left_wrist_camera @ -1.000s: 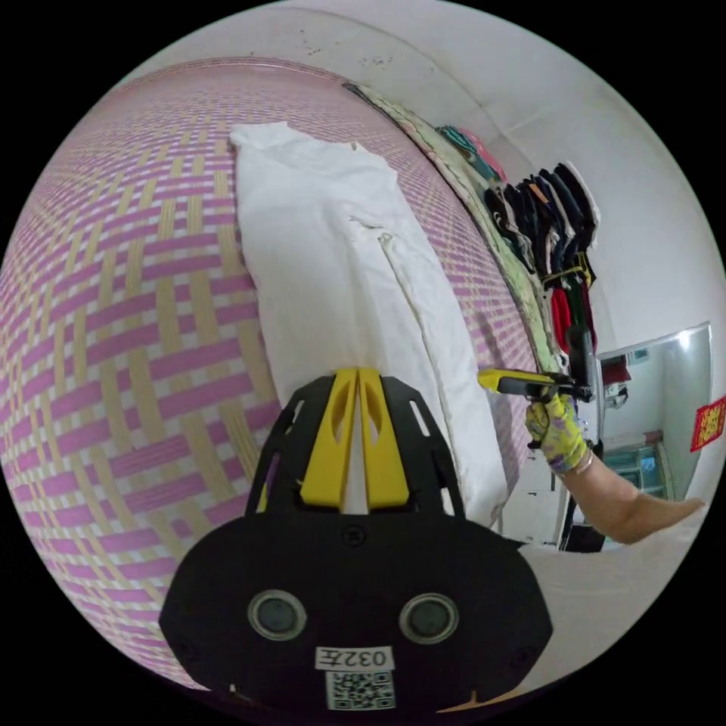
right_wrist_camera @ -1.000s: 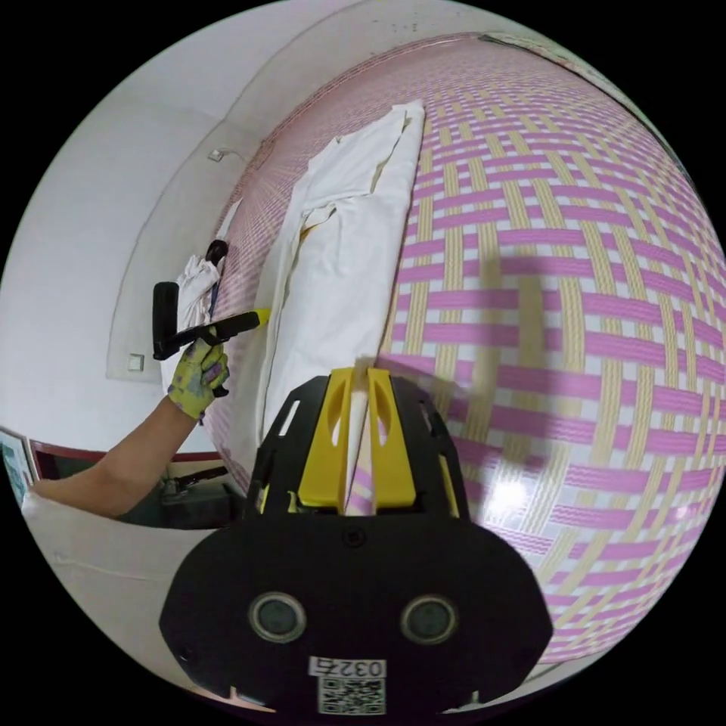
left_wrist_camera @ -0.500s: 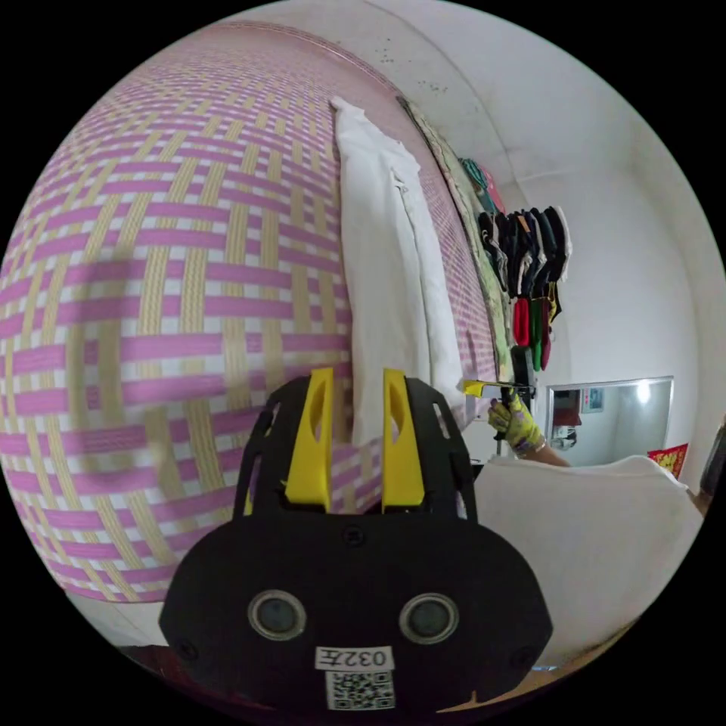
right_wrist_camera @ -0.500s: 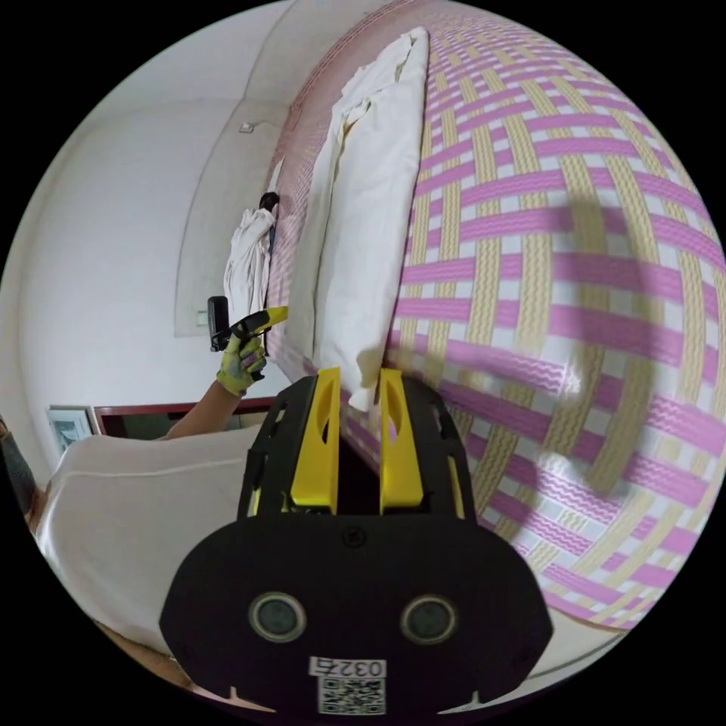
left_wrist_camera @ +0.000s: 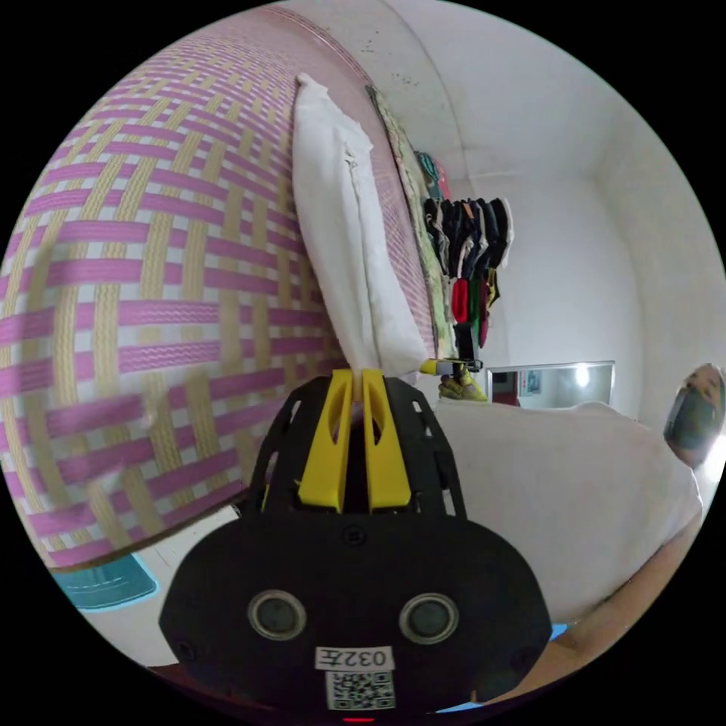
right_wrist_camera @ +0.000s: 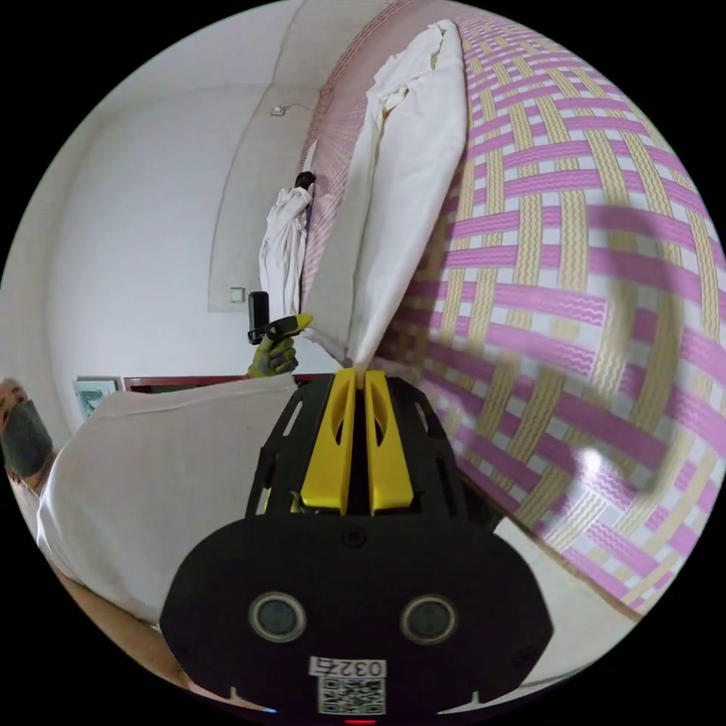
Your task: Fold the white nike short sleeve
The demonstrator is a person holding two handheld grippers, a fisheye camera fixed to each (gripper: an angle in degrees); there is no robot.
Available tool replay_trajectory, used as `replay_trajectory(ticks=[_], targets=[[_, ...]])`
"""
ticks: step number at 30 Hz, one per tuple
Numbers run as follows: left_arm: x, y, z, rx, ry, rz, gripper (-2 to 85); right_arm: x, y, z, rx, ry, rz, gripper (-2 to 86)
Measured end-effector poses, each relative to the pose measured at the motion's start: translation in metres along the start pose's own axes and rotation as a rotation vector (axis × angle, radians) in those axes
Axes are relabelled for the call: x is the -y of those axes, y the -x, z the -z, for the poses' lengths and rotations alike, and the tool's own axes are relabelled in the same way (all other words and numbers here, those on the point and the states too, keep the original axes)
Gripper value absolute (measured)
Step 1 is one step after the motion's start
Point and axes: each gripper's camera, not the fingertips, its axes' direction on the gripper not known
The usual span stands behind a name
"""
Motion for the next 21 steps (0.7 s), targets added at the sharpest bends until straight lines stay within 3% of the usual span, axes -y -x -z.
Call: replay_trajectory(ticks=[7,15,21], targets=[[0.062,-0.019,0.05,-0.154,-0.063,0.021,-1.6,0.023,0.025,0.058,0.159,-0.095,0.058,-0.4],[0.234,0.024,0.061,-0.017,-0.062,0.09,-1.6,0.159,0.022,0.11,-0.004,-0.219,0.066,-0.4],[0.267,0.075,0.04,-0.092,-0.07,0.139,0.0,0.206,-0.025,0.094,-0.035,-0.207,-0.097,0.8]])
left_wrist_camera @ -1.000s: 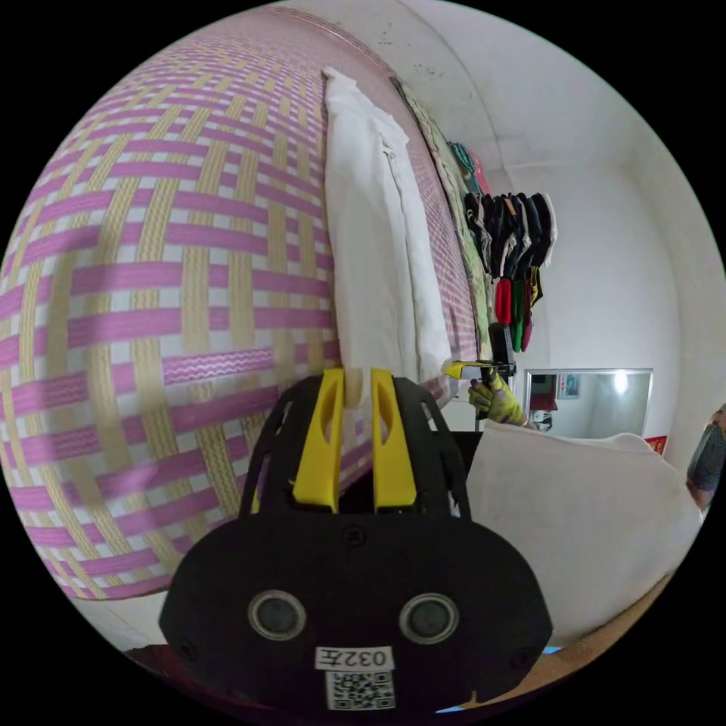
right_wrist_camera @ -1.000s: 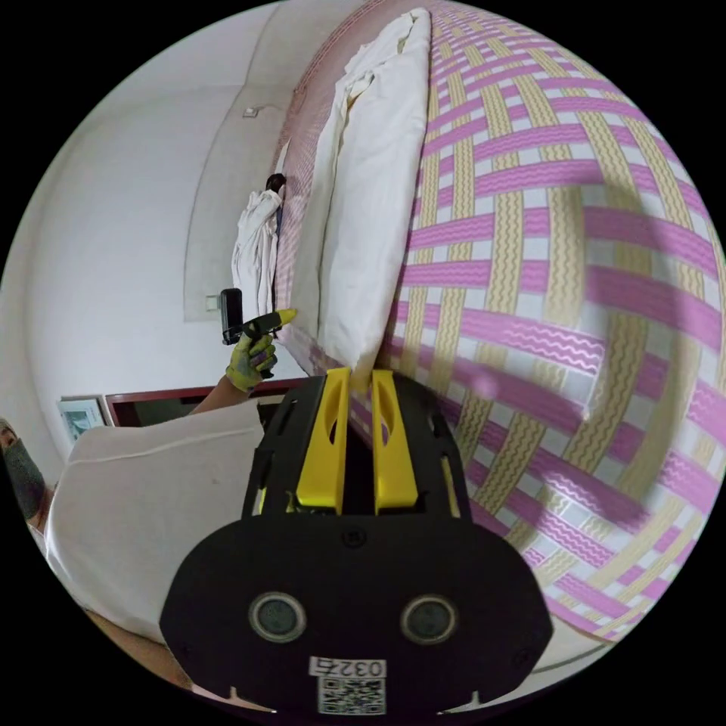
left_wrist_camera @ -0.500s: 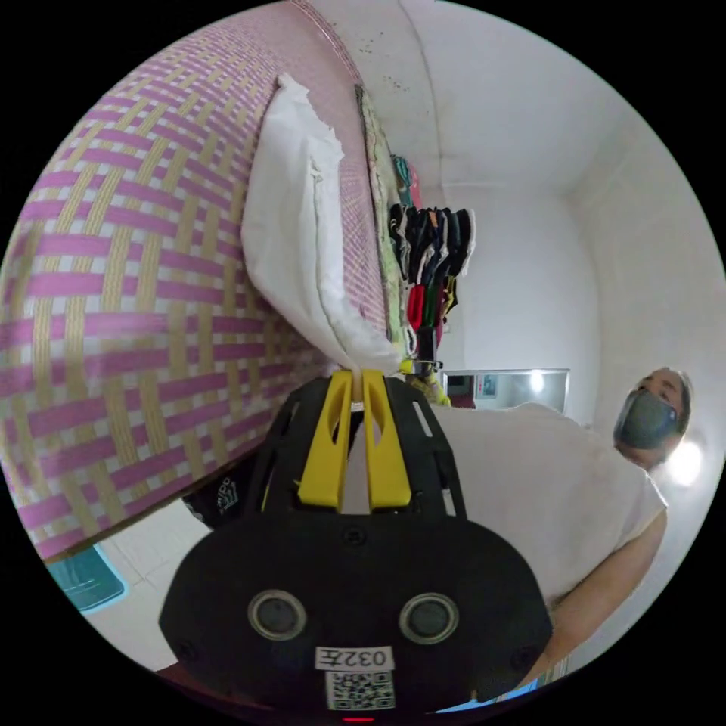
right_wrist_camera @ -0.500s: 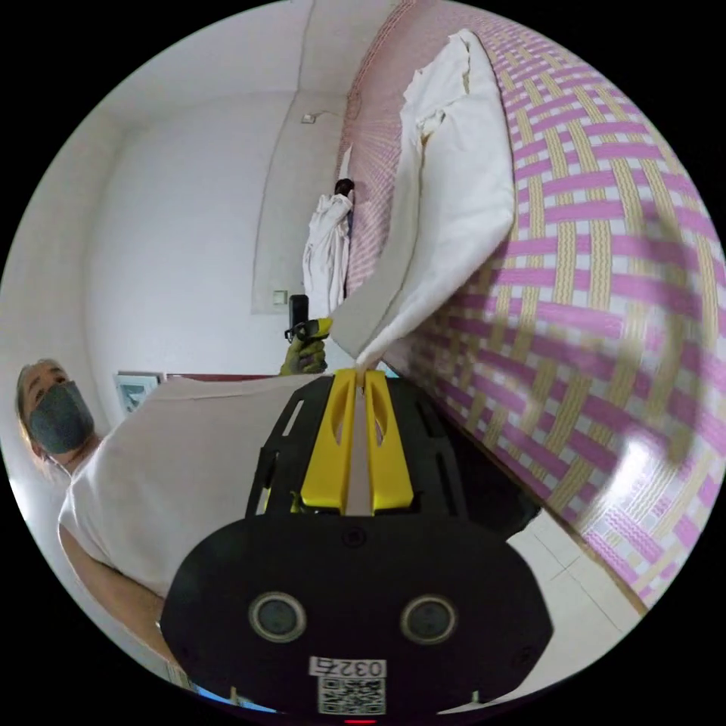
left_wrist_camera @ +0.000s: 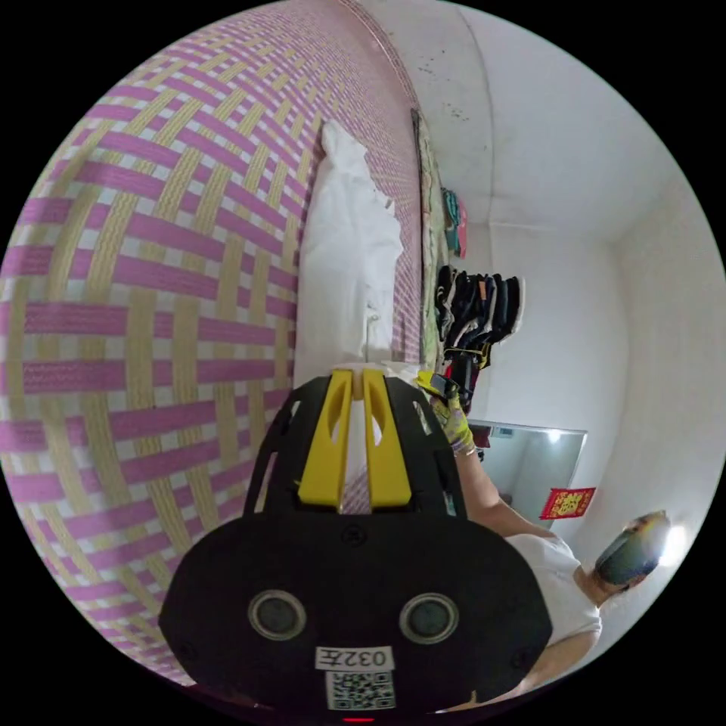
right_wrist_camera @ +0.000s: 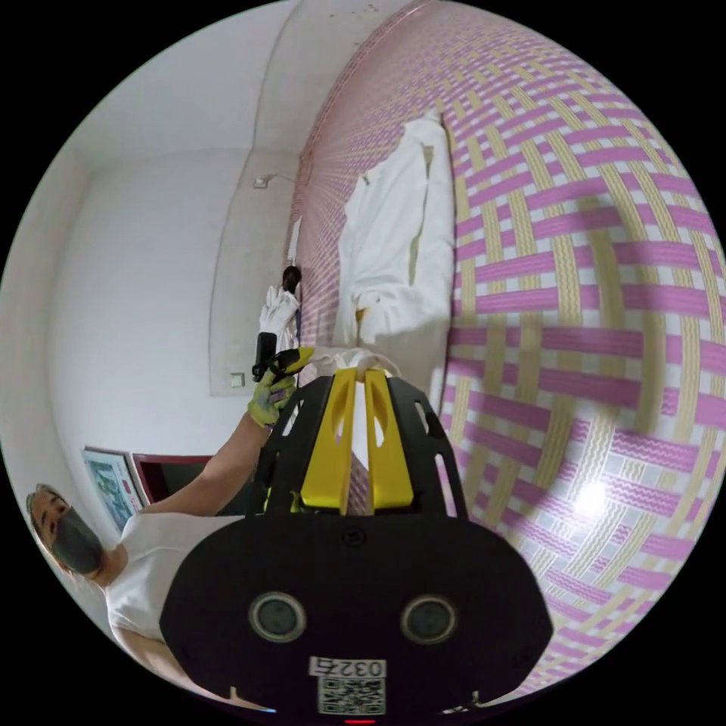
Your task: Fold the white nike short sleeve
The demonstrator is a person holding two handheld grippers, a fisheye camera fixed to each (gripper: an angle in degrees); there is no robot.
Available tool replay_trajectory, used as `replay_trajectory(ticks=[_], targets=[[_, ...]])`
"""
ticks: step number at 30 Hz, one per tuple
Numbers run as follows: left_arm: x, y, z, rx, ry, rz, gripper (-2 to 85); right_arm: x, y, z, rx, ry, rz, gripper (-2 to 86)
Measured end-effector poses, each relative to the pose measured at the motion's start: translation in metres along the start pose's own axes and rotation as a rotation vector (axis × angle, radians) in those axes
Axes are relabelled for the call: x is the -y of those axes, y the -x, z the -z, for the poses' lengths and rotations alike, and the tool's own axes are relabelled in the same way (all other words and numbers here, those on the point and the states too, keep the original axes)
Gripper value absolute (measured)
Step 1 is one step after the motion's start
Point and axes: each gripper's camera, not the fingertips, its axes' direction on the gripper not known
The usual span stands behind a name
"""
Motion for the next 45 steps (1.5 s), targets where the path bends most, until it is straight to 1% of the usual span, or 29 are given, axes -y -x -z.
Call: replay_trajectory(ticks=[2,4,6,7,9,13,15,18,21,23,25,27,29,33,36,38,41,43,45], targets=[[0.0,0.006,0.002,-0.049,-0.018,-0.023,3.4,0.0,-0.009,0.0,0.014,-0.032,-0.016,2.7],[-0.01,0.013,0.018,-0.075,-0.092,-0.039,6.1,-0.01,-0.017,0.011,0.056,-0.129,-0.011,6.6],[-0.024,0.015,0.032,-0.059,-0.136,-0.058,6.1,-0.025,-0.018,0.021,0.036,-0.205,-0.02,7.5],[-0.035,0.016,0.034,-0.032,-0.124,-0.066,6.1,-0.035,-0.019,0.024,0.039,-0.214,-0.015,7.5],[-0.052,0.017,0.029,0.006,-0.072,-0.086,6.0,-0.052,-0.018,0.02,0.04,-0.189,0.013,7.6],[-0.086,0.006,0.002,0.062,0.046,-0.177,6.1,-0.088,-0.011,-0.004,-0.05,-0.087,0.11,8.1],[-0.095,-0.004,-0.01,0.088,0.07,-0.232,6.3,-0.098,-0.006,-0.018,-0.093,-0.034,0.149,8.5],[-0.1,-0.022,-0.022,0.167,0.076,-0.317,6.5,-0.103,0.002,-0.039,-0.132,0.03,0.213,9.2],[-0.098,-0.034,-0.032,0.229,0.119,-0.365,5.3,-0.102,0.015,-0.053,-0.199,0.067,0.278,9.1],[-0.097,-0.042,-0.036,0.256,0.157,-0.4,4.4,-0.1,0.021,-0.057,-0.228,0.091,0.31,8.9],[-0.101,-0.056,-0.044,0.325,0.216,-0.477,4.2,-0.098,0.032,-0.064,-0.288,0.131,0.366,8.8],[-0.104,-0.066,-0.049,0.363,0.241,-0.521,5.0,-0.098,0.041,-0.072,-0.333,0.169,0.414,9.0],[-0.108,-0.074,-0.054,0.361,0.247,-0.555,6.7,-0.099,0.048,-0.078,-0.37,0.186,0.451,9.2],[-0.117,-0.092,-0.067,0.458,0.248,-0.657,7.4,-0.098,0.057,-0.088,-0.439,0.198,0.511,8.7],[-0.112,-0.096,-0.069,0.502,0.257,-0.612,5.0,-0.094,0.064,-0.093,-0.466,0.222,0.518,8.0],[-0.106,-0.094,-0.068,0.49,0.258,-0.556,4.1,-0.091,0.065,-0.091,-0.475,0.21,0.49,6.4],[-0.107,-0.101,-0.06,0.475,0.223,-0.518,1.5,-0.087,0.067,-0.08,-0.422,0.171,0.455,4.0],[-0.117,-0.113,-0.048,0.385,0.195,-0.522,-0.8,-0.091,0.077,-0.068,-0.381,0.136,0.458,1.6],[-0.125,-0.113,-0.042,0.288,0.22,-0.47,-1.2,-0.097,0.084,-0.06,-0.344,0.143,0.452,0.5]])
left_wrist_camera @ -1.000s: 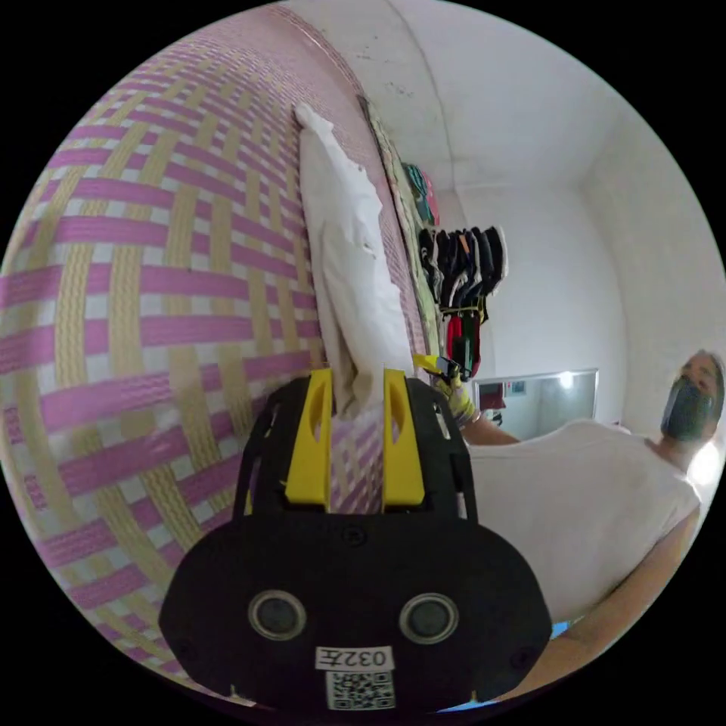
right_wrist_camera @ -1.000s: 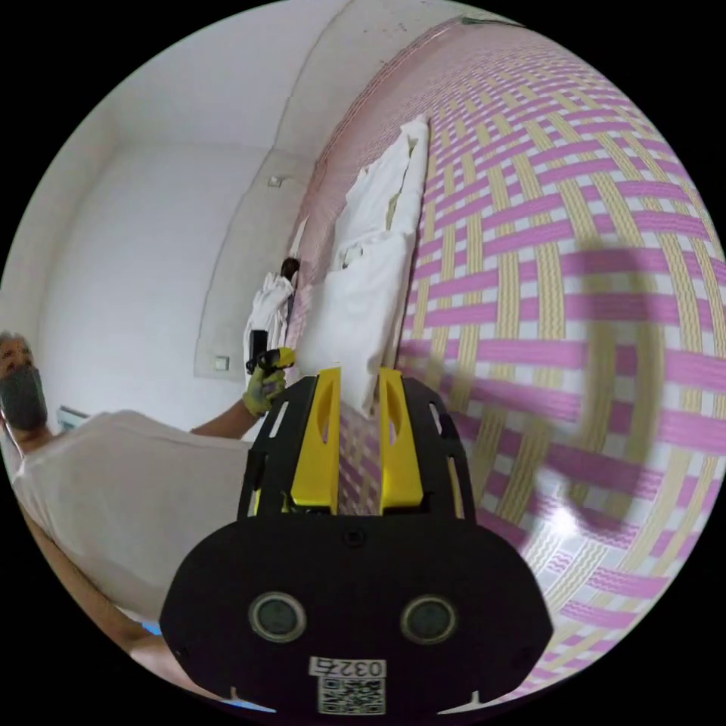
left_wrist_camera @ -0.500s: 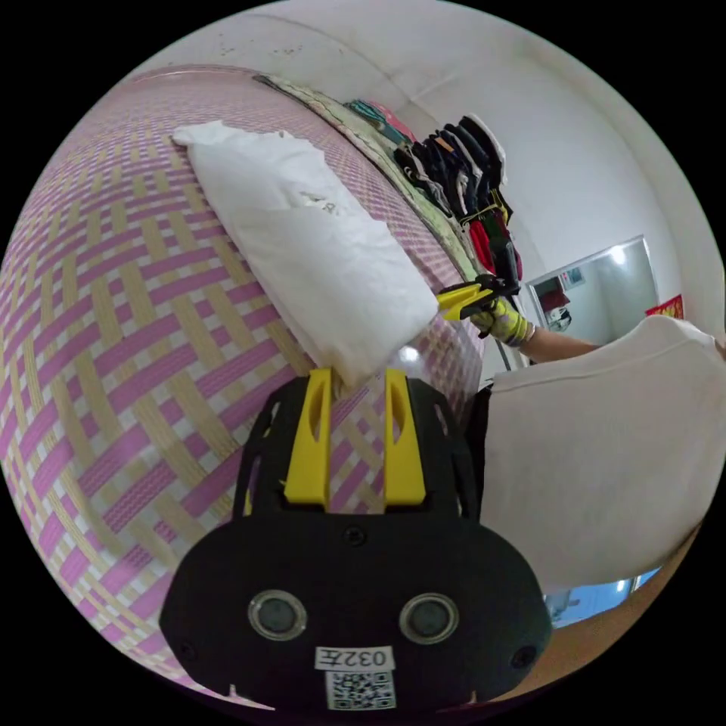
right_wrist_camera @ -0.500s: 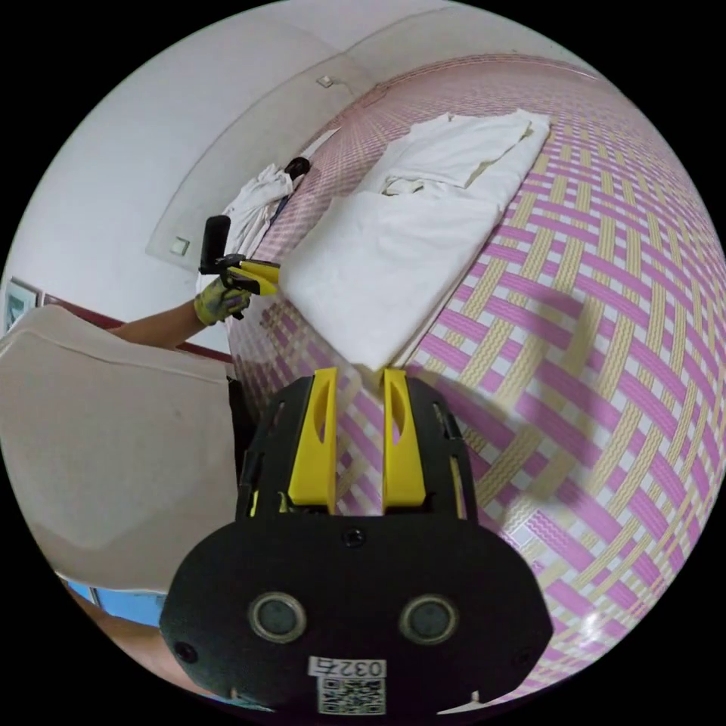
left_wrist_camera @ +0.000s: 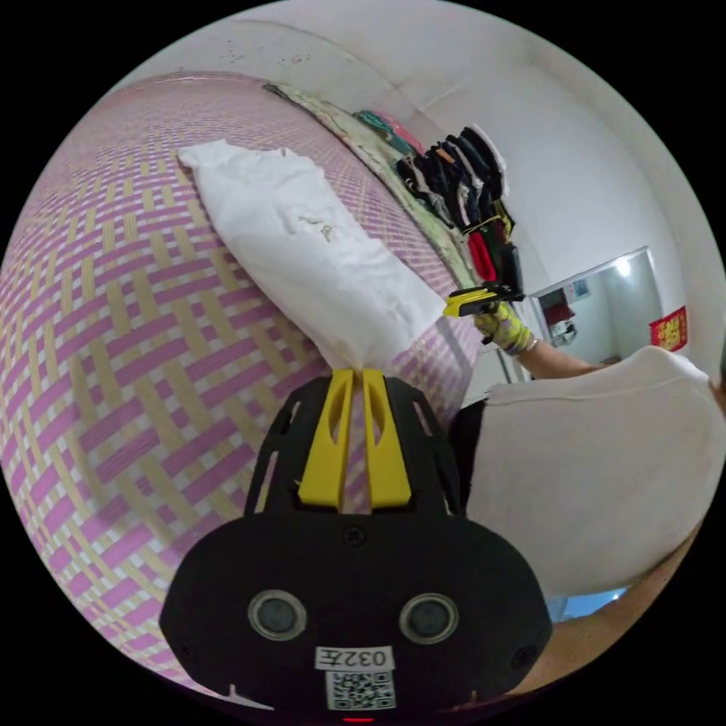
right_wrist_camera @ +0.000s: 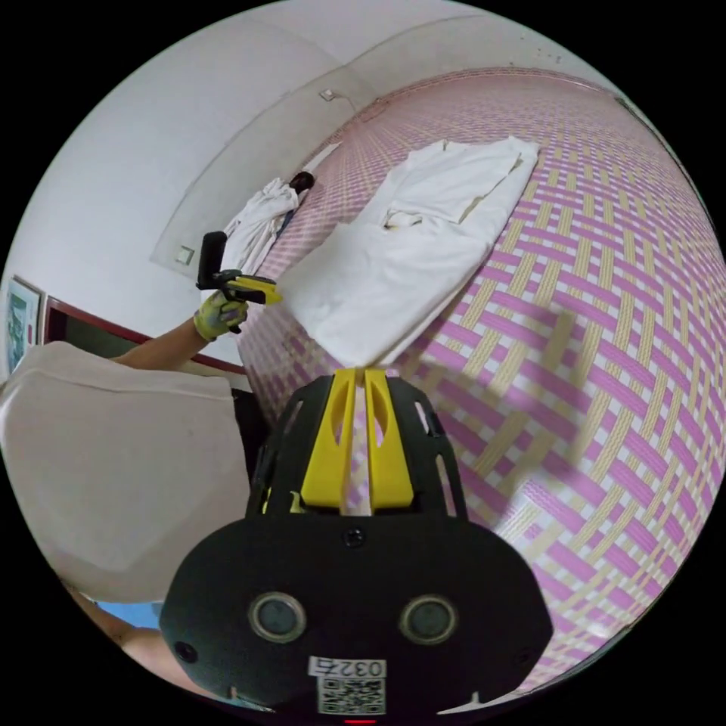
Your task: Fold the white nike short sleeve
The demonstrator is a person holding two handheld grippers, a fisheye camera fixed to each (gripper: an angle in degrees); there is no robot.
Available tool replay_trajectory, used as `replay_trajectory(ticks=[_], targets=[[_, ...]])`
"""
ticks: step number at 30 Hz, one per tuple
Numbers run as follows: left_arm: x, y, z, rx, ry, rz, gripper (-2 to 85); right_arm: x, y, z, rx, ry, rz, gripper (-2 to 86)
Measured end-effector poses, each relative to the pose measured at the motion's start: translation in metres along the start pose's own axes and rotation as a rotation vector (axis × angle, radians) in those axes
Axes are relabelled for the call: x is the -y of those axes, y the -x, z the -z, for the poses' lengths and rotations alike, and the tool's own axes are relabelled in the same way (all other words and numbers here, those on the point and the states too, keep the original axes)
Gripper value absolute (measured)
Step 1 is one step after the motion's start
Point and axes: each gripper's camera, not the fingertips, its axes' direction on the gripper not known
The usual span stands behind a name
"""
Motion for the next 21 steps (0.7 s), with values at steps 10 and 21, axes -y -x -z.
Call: replay_trajectory(ticks=[10,21], targets=[[-0.071,0.027,-0.009,-0.175,0.057,0.217,2.5,-0.033,-0.031,-0.021,0.207,0.096,-0.226,8.4],[-0.006,0.04,-0.001,-0.019,-0.135,0.277,7.3,0.047,-0.048,-0.013,0.012,-0.068,-0.228,8.3]])
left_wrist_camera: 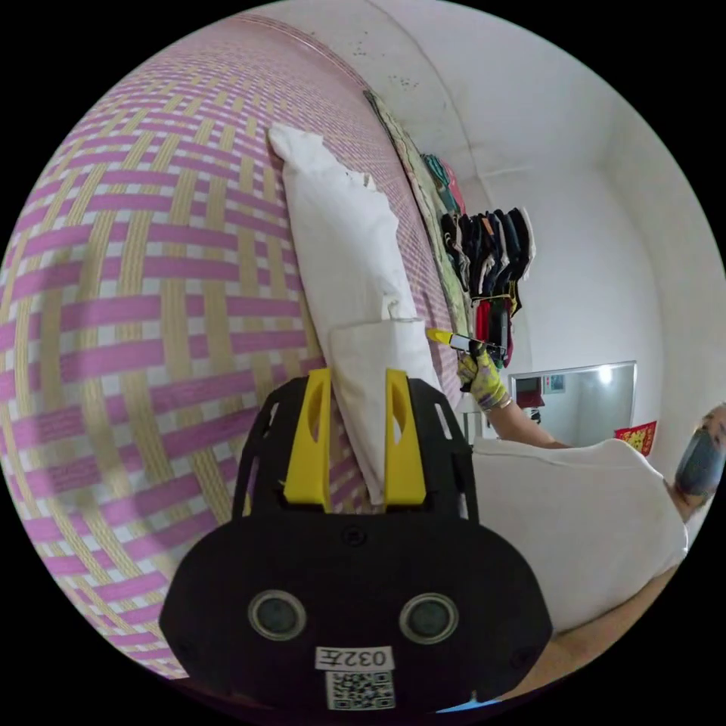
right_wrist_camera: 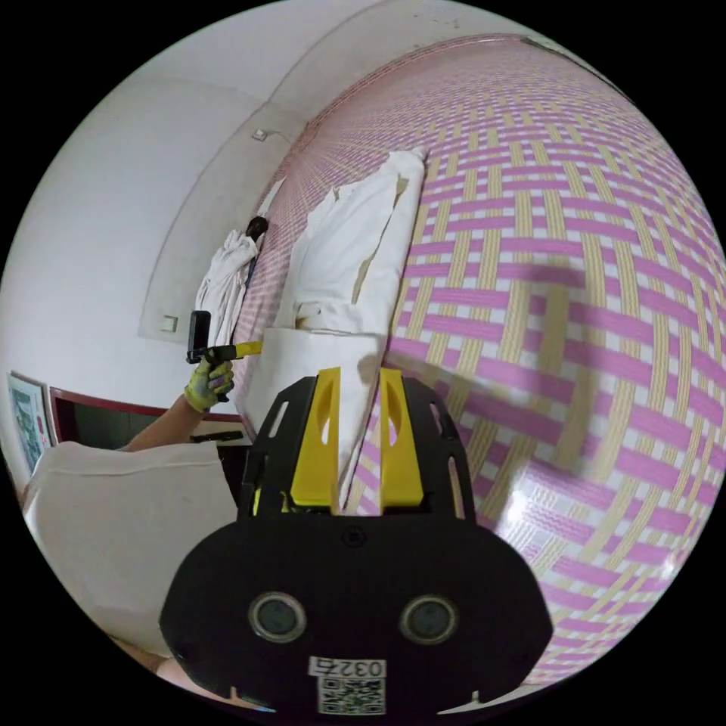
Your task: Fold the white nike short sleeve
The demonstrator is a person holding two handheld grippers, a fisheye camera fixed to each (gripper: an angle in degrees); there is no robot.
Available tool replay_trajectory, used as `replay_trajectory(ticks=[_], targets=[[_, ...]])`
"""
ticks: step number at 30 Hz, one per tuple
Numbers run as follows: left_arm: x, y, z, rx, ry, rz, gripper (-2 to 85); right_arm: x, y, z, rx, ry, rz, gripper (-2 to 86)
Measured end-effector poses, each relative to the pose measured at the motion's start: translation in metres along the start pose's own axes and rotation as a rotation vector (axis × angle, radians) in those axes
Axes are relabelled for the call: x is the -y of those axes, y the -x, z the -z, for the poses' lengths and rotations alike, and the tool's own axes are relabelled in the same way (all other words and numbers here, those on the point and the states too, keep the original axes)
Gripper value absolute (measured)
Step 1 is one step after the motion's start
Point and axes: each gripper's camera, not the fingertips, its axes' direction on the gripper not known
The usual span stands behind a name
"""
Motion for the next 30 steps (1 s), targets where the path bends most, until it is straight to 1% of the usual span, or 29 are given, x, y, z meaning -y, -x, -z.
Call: replay_trajectory(ticks=[3,6,9,12,18,21,26,30], targets=[[0.008,-0.01,-0.009,0.036,0.015,-0.02,6.8,0.012,0.002,-0.011,-0.064,0.049,0.001,7.4],[0.006,-0.025,-0.009,0.134,0.011,-0.054,4.1,0.014,0.009,-0.01,-0.05,0.005,0.023,5.9],[0.002,-0.038,-0.011,0.211,0.012,-0.082,3.7,0.012,0.019,-0.012,-0.082,-0.009,0.061,5.3],[-0.001,-0.046,-0.009,0.21,-0.013,-0.084,3.9,0.012,0.021,-0.019,-0.088,0.016,0.06,5.0],[-0.018,-0.066,-0.001,0.263,-0.042,-0.072,1.7,0.002,0.043,-0.012,-0.149,-0.038,0.127,2.4],[-0.021,-0.07,-0.005,0.285,-0.039,-0.086,2.8,0.002,0.042,-0.017,-0.127,-0.033,0.141,3.4],[-0.016,-0.071,-0.004,0.29,-0.079,-0.061,3.8,0.008,0.031,-0.025,-0.09,0.0,0.102,6.0],[-0.021,-0.091,-0.003,0.367,-0.079,-0.101,0.9,0.007,0.035,-0.029,-0.123,0.033,0.112,2.7]])
